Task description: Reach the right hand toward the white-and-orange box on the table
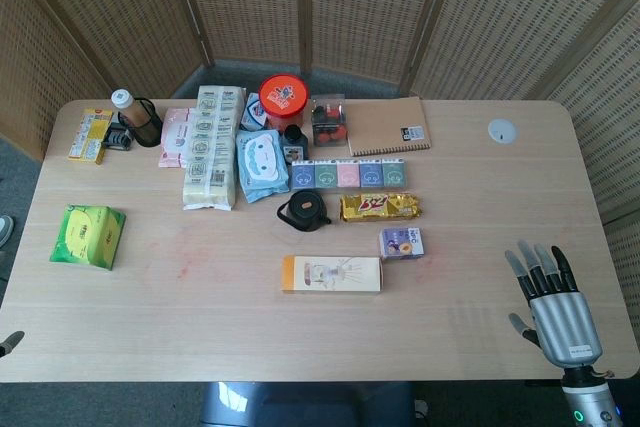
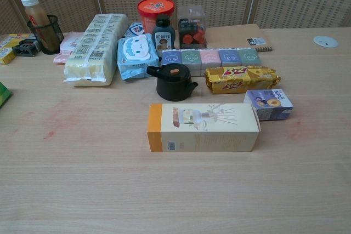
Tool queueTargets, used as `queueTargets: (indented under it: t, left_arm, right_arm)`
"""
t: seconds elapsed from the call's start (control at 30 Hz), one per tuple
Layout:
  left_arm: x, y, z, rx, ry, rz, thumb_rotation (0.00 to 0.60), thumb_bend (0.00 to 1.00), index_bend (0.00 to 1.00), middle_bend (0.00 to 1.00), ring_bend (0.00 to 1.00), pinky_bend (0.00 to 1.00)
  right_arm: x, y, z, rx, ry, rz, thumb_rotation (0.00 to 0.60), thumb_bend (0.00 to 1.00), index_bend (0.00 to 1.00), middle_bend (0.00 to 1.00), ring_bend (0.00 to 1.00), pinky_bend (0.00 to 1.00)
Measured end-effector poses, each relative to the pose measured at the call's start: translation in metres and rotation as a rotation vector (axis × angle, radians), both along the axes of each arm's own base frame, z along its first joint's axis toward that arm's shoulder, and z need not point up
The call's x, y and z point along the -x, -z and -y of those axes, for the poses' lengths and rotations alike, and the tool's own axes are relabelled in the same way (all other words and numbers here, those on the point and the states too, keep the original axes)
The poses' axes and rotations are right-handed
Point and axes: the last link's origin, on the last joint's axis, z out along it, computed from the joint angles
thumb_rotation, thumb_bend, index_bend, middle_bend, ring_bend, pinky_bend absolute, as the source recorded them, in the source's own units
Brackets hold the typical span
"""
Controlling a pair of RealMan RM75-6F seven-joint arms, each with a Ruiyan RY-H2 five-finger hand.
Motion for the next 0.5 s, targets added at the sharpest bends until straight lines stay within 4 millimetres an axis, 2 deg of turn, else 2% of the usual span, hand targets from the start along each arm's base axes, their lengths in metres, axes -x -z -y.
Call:
queueTargets:
  t: [0.27,0.37,0.47,0.5]
  left_arm:
    - [0.0013,-0.0023,0.0006,-0.014,-0.002,-0.053,0.600,0.00,0.00,0.00,0.00,0.05]
    - [0.0010,-0.0029,0.0016,-0.017,-0.002,-0.042,0.600,0.00,0.00,0.00,0.00,0.05]
    - [0.0010,-0.0033,0.0016,-0.017,-0.004,-0.034,0.600,0.00,0.00,0.00,0.00,0.05]
    - [0.0013,-0.0032,0.0012,-0.015,-0.006,-0.032,0.600,0.00,0.00,0.00,0.00,0.05]
  right_arm:
    - [0.0008,0.0010,-0.0001,0.000,-0.008,-0.001,0.600,0.00,0.00,0.01,0.00,0.00]
    - [0.0009,0.0017,0.0008,-0.001,-0.011,0.003,0.600,0.00,0.00,0.06,0.05,0.00]
    - [0.0000,0.0010,0.0043,0.005,-0.018,0.013,0.600,0.00,0.00,0.19,0.22,0.10]
    - [-0.0002,0.0005,0.0057,0.007,-0.020,0.018,0.600,0.00,0.00,0.27,0.32,0.20]
